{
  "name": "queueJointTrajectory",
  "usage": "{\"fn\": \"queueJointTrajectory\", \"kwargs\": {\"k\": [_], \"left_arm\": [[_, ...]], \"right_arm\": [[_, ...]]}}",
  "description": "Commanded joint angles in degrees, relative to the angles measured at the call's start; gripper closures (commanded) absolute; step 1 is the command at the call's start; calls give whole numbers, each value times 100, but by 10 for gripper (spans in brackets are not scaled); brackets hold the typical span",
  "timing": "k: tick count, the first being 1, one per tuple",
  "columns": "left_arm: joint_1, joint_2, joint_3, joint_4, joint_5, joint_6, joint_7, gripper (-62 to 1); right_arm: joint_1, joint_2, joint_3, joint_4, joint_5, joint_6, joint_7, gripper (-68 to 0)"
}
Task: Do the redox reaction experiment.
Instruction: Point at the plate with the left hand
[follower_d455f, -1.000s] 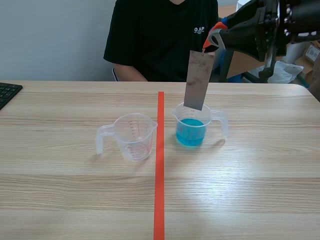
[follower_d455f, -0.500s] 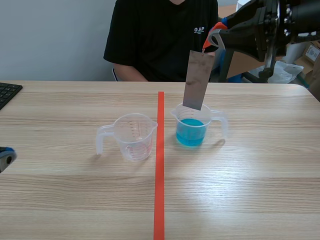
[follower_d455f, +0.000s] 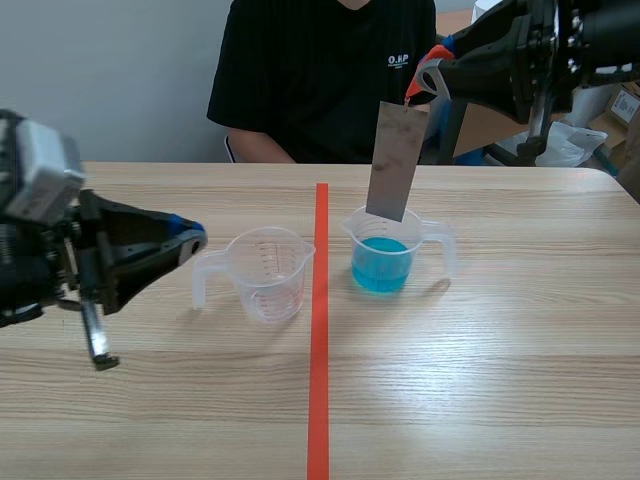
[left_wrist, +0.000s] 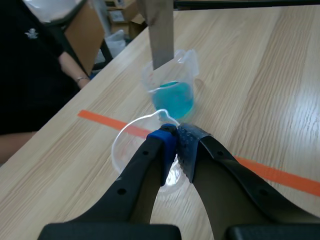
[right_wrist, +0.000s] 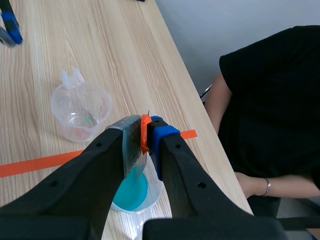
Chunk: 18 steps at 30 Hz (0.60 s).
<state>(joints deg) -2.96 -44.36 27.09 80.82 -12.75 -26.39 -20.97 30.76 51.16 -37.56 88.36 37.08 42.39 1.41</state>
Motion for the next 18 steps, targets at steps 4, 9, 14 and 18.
{"fn": "queueJointTrajectory", "kwargs": {"k": [4,9,14,18], "left_arm": [[-745,804,282,61,166,76,570,-40],[-1353,1449,509,-109,168,184,975,-40],[-1919,2002,750,-1001,387,184,1016,-40],[-2284,2393,778,-1871,439,184,721,-40]], "right_arm": [[177,57,50,28,66,33,111,-13],[177,57,50,28,63,33,109,-13],[177,57,50,28,63,33,109,-13],[177,57,50,28,66,33,111,-13]]}}
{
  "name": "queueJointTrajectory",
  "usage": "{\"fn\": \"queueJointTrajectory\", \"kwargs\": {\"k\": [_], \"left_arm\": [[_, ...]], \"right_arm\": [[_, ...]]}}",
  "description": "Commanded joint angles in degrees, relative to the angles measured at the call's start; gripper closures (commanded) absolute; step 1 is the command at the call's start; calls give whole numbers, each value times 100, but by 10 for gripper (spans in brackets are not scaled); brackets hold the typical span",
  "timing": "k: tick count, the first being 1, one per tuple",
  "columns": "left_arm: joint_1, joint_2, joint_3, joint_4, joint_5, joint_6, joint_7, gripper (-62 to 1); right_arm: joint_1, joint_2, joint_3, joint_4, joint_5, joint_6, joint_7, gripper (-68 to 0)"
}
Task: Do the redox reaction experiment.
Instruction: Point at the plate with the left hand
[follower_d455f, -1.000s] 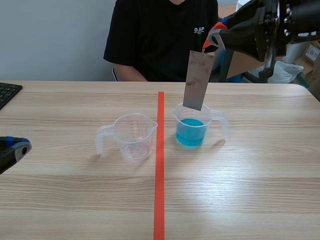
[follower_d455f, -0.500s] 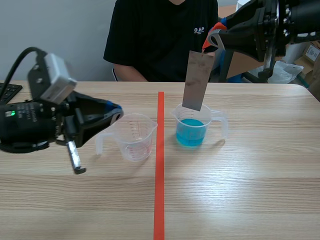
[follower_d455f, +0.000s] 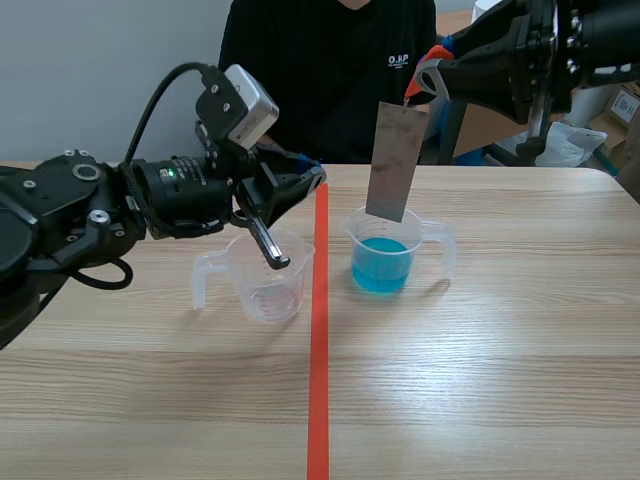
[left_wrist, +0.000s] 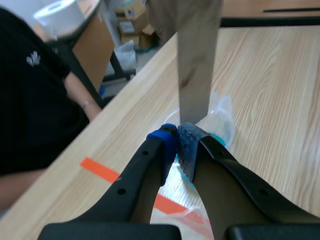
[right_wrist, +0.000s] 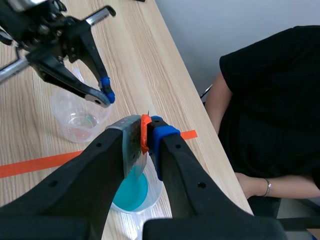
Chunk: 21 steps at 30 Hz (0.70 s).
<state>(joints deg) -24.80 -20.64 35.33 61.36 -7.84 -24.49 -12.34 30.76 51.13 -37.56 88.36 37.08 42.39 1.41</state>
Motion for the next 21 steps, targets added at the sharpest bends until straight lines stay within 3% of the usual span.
{"fn": "queueJointTrajectory", "kwargs": {"k": [1,13,21], "left_arm": [[-179,111,-46,-105,-39,-7,-205,-40],[-763,1005,28,-1309,479,-15,-380,-40],[-857,1316,133,-1790,866,-13,-750,-40]], "right_arm": [[177,59,50,28,66,33,111,-13],[177,57,50,28,66,33,111,-13],[177,57,50,28,66,33,111,-13]]}}
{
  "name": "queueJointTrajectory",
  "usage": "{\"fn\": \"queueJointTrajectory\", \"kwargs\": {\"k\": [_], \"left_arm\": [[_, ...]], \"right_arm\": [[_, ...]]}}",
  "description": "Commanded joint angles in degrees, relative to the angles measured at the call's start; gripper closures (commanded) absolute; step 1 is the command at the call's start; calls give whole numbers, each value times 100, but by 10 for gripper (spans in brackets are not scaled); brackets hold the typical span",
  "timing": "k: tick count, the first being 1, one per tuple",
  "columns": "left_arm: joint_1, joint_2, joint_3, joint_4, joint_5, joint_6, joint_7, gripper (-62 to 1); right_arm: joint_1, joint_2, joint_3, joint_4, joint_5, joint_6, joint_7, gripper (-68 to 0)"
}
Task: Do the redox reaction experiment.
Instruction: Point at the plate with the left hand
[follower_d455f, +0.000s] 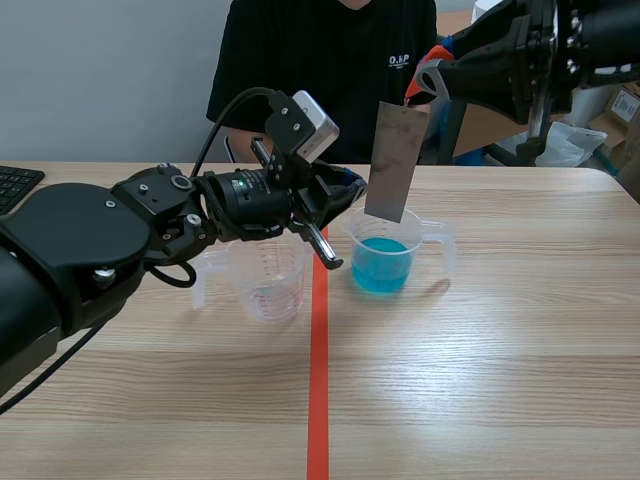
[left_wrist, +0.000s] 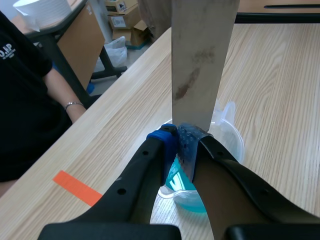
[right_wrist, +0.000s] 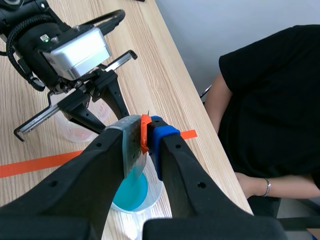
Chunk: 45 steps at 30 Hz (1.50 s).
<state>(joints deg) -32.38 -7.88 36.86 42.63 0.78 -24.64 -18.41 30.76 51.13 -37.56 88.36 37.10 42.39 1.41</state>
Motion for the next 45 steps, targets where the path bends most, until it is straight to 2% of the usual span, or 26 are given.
{"fn": "queueJointTrajectory", "kwargs": {"k": [1,3,10,21,25,45], "left_arm": [[-98,46,-20,26,66,2,-181,-40],[-101,94,-17,-87,109,9,-267,-40],[-118,214,-17,-428,208,382,-341,-40],[-210,280,-17,-723,297,442,-474,-40],[-210,310,-17,-732,299,608,-448,-40],[-210,308,-17,-745,337,608,-452,-40]], "right_arm": [[177,57,50,28,63,33,111,-13],[177,57,50,28,63,33,109,-13],[177,7,50,28,42,33,87,-13],[177,-13,50,28,42,33,87,-13],[177,-24,50,28,42,33,85,-13],[177,-22,50,28,42,33,85,-13]]}}
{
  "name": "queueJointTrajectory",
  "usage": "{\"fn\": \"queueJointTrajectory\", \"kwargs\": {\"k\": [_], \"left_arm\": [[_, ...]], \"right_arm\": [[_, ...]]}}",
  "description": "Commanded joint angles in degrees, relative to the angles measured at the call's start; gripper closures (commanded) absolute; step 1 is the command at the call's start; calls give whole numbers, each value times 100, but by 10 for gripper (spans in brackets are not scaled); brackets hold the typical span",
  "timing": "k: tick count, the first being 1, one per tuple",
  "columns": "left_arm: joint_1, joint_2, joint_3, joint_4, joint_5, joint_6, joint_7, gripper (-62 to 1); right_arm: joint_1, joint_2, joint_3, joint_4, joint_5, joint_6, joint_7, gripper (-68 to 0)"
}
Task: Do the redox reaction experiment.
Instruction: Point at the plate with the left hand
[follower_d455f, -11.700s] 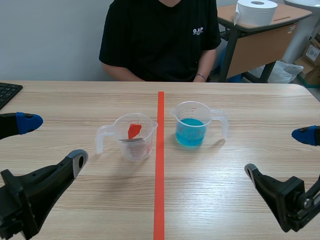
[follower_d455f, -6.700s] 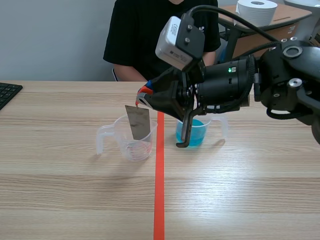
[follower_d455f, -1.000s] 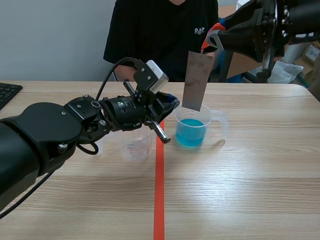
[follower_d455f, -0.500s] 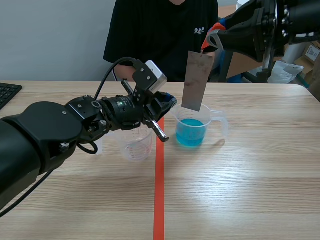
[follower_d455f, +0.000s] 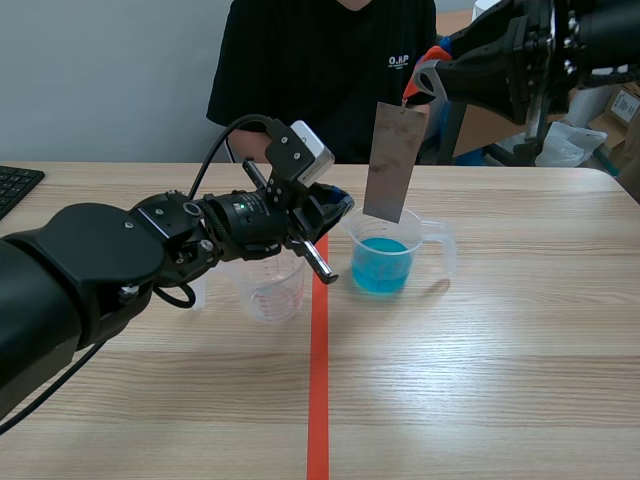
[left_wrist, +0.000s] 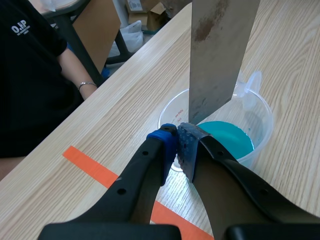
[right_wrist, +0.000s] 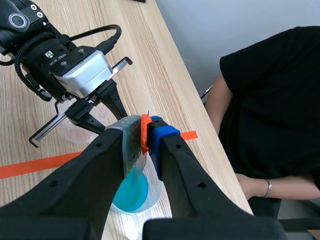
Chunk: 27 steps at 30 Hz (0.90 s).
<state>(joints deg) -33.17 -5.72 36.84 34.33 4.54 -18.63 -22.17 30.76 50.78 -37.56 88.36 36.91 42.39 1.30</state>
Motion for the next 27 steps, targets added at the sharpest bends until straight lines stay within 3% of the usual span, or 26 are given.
{"fn": "queueJointTrajectory", "kwargs": {"k": [1,11,15,17,21,27], "left_arm": [[-131,92,-15,85,-39,7,-76,-40],[-131,74,-15,87,-42,2,-101,-40],[-66,-133,-15,240,-87,-85,-142,-40],[72,-363,-15,525,-144,-105,-138,-40],[476,-966,-24,1292,-555,-98,-85,-40],[1478,-2175,-369,2634,-1121,-96,-26,-40]], "right_arm": [[177,13,50,28,61,33,96,-13],[177,13,50,28,61,33,96,-13],[177,13,50,28,63,33,98,-13],[177,13,50,28,63,33,96,-13],[177,13,50,28,61,33,96,-13],[177,15,50,28,61,33,92,-13]]}}
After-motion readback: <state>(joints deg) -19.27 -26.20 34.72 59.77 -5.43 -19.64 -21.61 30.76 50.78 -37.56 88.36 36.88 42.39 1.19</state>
